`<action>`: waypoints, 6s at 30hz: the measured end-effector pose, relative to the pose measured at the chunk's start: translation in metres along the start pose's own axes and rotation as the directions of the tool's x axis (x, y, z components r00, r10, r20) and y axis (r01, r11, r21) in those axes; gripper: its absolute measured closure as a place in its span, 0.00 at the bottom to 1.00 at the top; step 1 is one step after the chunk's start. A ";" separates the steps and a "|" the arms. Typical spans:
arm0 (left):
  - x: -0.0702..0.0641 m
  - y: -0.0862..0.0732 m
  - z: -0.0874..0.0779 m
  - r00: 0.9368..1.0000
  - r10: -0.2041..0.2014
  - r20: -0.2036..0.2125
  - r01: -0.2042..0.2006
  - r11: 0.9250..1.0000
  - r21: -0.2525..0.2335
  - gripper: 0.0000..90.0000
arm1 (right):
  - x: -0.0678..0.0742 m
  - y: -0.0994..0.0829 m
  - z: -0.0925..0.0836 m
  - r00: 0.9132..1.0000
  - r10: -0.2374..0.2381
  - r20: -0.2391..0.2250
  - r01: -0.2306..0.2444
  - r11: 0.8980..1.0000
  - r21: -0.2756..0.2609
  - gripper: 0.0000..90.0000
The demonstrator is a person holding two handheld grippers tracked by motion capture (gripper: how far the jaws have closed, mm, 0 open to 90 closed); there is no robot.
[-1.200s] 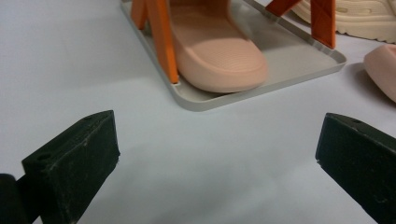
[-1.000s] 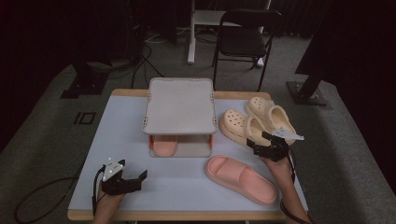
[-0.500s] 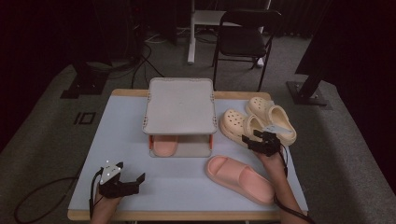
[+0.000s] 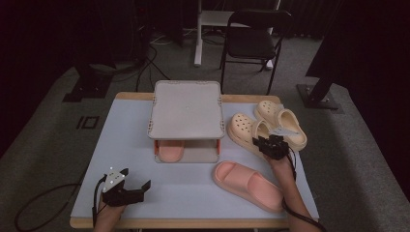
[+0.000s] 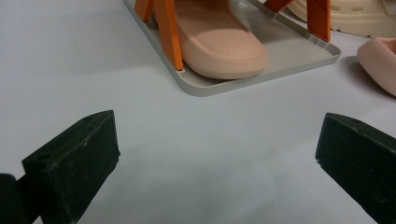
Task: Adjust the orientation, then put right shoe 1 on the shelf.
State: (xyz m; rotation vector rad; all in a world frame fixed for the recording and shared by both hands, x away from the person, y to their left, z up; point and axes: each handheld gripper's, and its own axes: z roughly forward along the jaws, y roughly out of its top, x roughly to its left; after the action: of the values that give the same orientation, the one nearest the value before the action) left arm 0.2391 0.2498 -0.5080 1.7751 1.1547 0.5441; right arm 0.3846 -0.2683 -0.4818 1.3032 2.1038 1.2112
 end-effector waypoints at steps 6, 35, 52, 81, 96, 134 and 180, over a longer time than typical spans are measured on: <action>0.001 -0.001 -0.001 1.000 0.000 -0.003 0.000 1.000 0.001 0.00 | 0.009 0.002 -0.004 0.999 -0.001 -0.038 0.001 1.000 -0.007 0.84; 0.000 -0.002 -0.003 1.000 0.001 0.007 -0.001 1.000 -0.010 0.00 | -0.002 -0.005 -0.051 0.999 0.025 -0.022 -0.027 0.995 -0.096 0.68; 0.003 -0.003 -0.004 1.000 0.001 0.002 -0.001 1.000 -0.012 0.00 | -0.036 -0.008 -0.033 0.997 0.069 0.045 -0.069 0.998 -0.006 0.65; 0.005 -0.006 -0.002 1.000 -0.008 0.004 0.008 1.000 -0.002 0.00 | -0.038 -0.001 -0.025 0.993 0.117 0.009 -0.117 0.991 0.068 0.87; 0.005 -0.003 -0.004 1.000 0.002 0.004 -0.002 1.000 -0.021 0.00 | -0.027 0.027 -0.056 0.988 0.152 0.028 -0.152 0.988 -0.008 0.87; 0.004 -0.007 -0.007 1.000 0.025 0.012 -0.024 0.999 -0.041 0.00 | 0.033 0.128 -0.084 0.988 0.150 0.025 -0.146 0.982 -0.122 0.87; 0.008 -0.007 -0.013 0.998 0.039 0.040 -0.036 0.997 -0.063 0.00 | 0.143 0.198 -0.002 0.990 0.101 -0.101 -0.114 0.985 -0.131 0.87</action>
State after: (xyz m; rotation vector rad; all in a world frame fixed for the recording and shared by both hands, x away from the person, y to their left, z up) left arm 0.2297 0.2635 -0.5092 1.7498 1.0669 0.5574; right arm 0.4174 -0.1075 -0.3015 1.3367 1.9952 1.4614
